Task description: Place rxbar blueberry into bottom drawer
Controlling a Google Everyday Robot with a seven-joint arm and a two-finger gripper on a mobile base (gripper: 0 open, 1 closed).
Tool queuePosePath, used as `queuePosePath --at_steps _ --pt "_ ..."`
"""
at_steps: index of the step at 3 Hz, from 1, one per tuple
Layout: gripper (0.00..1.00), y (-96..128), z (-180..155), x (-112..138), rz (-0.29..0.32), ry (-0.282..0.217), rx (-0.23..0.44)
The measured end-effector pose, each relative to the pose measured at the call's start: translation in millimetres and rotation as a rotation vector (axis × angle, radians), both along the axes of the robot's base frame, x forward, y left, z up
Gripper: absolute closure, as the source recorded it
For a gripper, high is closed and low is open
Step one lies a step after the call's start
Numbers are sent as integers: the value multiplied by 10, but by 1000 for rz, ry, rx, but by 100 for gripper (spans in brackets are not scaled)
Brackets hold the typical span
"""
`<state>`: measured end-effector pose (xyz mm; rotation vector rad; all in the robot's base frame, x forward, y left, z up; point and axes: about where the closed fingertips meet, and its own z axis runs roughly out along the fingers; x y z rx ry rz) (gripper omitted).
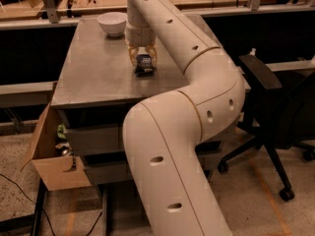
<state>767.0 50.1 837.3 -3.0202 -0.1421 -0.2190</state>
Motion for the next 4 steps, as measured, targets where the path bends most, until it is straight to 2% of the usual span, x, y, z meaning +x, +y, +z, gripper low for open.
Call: queuePosePath --at_steps 1,2,3,4 --pt "100 0 4 0 0 0 0" --pt "100 -21 599 -25 -33 -137 -38" --pt "100 -90 1030 -214 -59 -232 -44" --pt "100 -167 1227 -504 -80 -280 82"
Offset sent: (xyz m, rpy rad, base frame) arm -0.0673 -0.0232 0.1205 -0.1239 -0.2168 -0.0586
